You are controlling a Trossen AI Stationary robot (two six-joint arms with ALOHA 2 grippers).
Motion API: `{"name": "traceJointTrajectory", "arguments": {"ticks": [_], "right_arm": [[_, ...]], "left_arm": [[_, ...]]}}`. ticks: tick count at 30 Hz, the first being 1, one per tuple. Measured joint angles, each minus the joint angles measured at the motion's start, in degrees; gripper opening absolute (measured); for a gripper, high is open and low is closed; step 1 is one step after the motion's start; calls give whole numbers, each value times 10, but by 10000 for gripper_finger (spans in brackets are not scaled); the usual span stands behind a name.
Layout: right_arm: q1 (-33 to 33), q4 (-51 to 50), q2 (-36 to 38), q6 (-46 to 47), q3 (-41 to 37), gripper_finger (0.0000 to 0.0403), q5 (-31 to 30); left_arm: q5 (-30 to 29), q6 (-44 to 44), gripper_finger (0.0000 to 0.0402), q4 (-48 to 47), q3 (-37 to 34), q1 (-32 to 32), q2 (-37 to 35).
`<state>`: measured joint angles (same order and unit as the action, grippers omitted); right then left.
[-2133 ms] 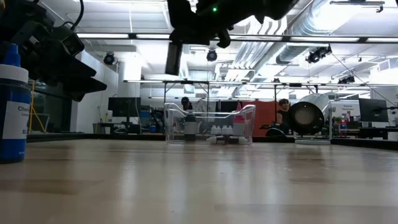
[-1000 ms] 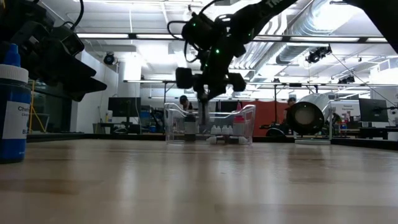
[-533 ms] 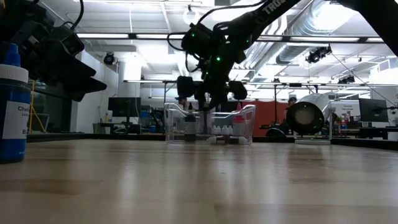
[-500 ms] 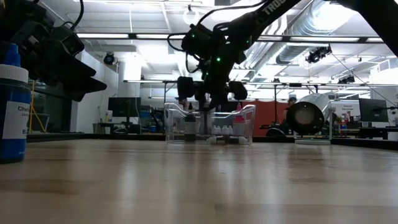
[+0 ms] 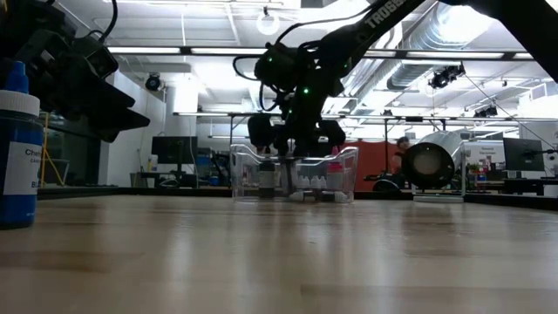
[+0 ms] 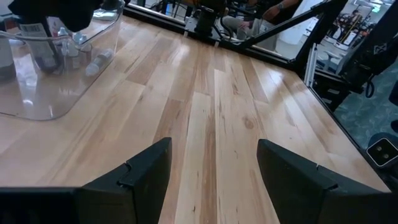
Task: Pick & Place food coloring
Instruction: Put the large purple food coloring into the transparent container
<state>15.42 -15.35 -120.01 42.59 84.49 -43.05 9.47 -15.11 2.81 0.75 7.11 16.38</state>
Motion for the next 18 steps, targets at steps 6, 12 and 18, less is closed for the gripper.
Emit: {"name": "traceJointTrajectory", "arguments": {"ticks": [6, 12, 18], "right_arm": [[-1, 0, 0, -24, 0, 114, 3], [-4, 2, 0, -26, 0, 131, 10], [-13, 1, 0, -27, 0, 158, 13]], "left_arm": [[0, 0, 234, 0, 0, 0, 0], [0, 0, 234, 0, 0, 0, 0], [0, 0, 234, 0, 0, 0, 0]]}}
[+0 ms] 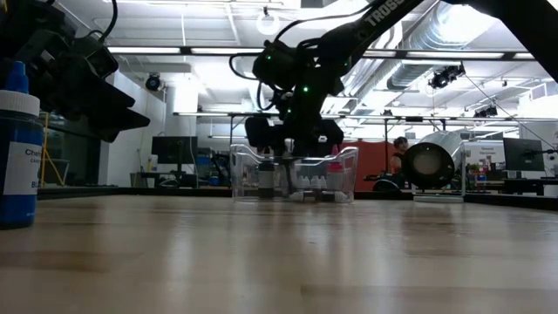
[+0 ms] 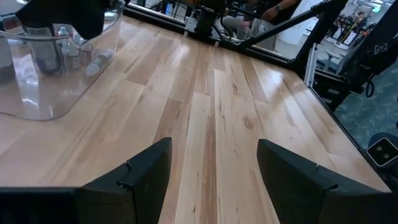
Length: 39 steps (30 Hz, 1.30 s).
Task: Pick & Place food coloring
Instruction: Put the large purple food coloring into the transparent container, then put the large blue food coloring into the transparent container
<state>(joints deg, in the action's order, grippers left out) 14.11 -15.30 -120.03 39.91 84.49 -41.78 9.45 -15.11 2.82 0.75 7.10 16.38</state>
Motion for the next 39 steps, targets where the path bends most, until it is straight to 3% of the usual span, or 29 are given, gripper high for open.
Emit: {"name": "traceJointTrajectory", "arguments": {"ticks": [9, 14, 25, 30, 36, 39], "right_arm": [[-11, -19, 12, -42, 0, 167, -17], [-10, -58, 23, -45, 0, 167, -58], [-27, -119, 101, -89, 0, 168, -90], [-55, -123, 152, -117, 0, 168, 0], [-119, -105, 206, -147, 0, 168, 203], [-163, -85, 219, -181, -15, 168, 275]], "left_arm": [[0, 0, 234, 0, 0, 0, 0], [0, 0, 234, 0, 0, 0, 0], [0, 0, 234, 0, 0, 0, 0], [0, 0, 234, 0, 0, 0, 0], [0, 0, 234, 0, 0, 0, 0], [0, 0, 234, 0, 0, 0, 0]]}}
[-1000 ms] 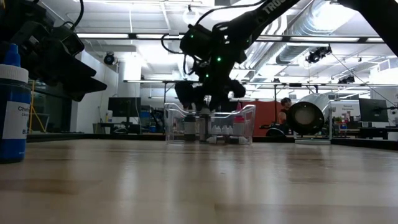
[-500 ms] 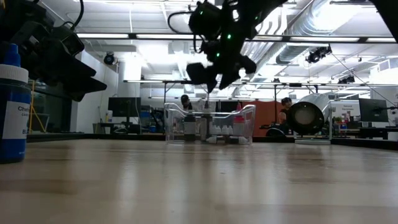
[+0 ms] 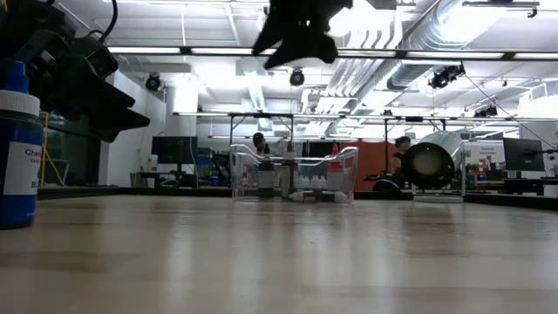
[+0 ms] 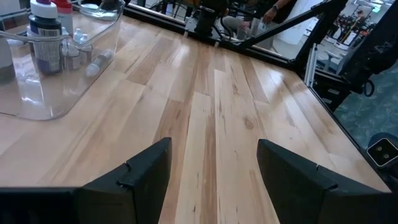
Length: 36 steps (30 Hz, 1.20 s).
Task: Pick & Place food coloring
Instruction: Put the large blue food coloring into the transparent container
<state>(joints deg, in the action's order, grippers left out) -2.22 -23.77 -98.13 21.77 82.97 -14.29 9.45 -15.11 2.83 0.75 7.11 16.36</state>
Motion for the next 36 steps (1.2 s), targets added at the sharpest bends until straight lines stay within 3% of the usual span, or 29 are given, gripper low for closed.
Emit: {"name": "traceJointTrajectory", "arguments": {"ticks": [4, 9, 14, 19, 27, 36], "right_arm": [[-53, 109, 25, -22, -86, 168, 35], [-108, 230, 42, 1, -196, 168, 21], [-164, 343, 50, -17, -277, 168, -43], [-207, 358, 49, -8, -325, 168, -121], [-223, 347, -2, 32, -308, 168, -139], [-227, 434, -152, -92, -194, 168, -108]], "left_arm": [[0, 0, 234, 0, 0, 0, 0], [0, 0, 234, 0, 0, 0, 0], [0, 0, 234, 0, 0, 0, 0], [0, 0, 234, 0, 0, 0, 0], [0, 0, 234, 0, 0, 0, 0], [0, 0, 234, 0, 0, 0, 0]]}}
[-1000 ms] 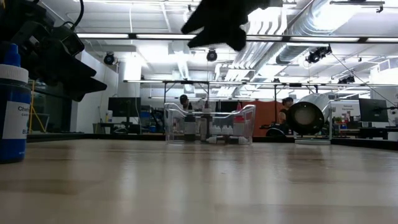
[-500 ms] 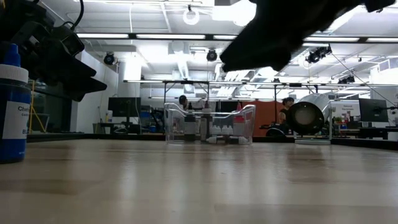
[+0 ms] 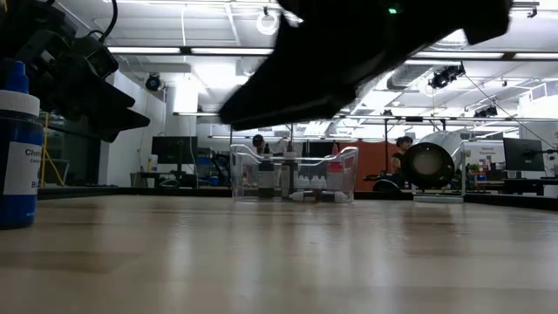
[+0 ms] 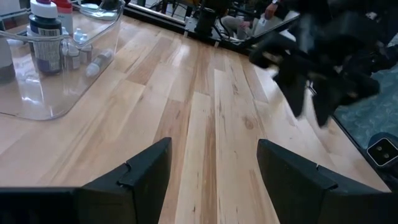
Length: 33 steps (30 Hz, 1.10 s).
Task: Pick & Place food coloring
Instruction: Put the large blue food coloring into the transparent container
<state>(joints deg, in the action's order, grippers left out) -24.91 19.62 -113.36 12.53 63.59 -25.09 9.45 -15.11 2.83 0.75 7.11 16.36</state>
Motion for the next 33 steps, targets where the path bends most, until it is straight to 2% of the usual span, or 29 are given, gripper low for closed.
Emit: {"name": "traceJointTrajectory", "arguments": {"ticks": [6, 13, 20, 25, 33], "right_arm": [[6, 12, -83, -51, 88, 168, 30], [38, 14, -155, -40, 203, 170, 13], [59, 16, -218, -7, 286, 211, 15], [59, 17, -233, -17, 320, 241, 26], [59, 6, -234, -26, 335, 246, 46]], "left_arm": [[0, 0, 234, 0, 0, 0, 0], [0, 0, 234, 0, 0, 0, 0], [0, 0, 234, 0, 0, 0, 0], [0, 0, 234, 0, 0, 0, 0], [0, 0, 234, 0, 0, 0, 0]]}}
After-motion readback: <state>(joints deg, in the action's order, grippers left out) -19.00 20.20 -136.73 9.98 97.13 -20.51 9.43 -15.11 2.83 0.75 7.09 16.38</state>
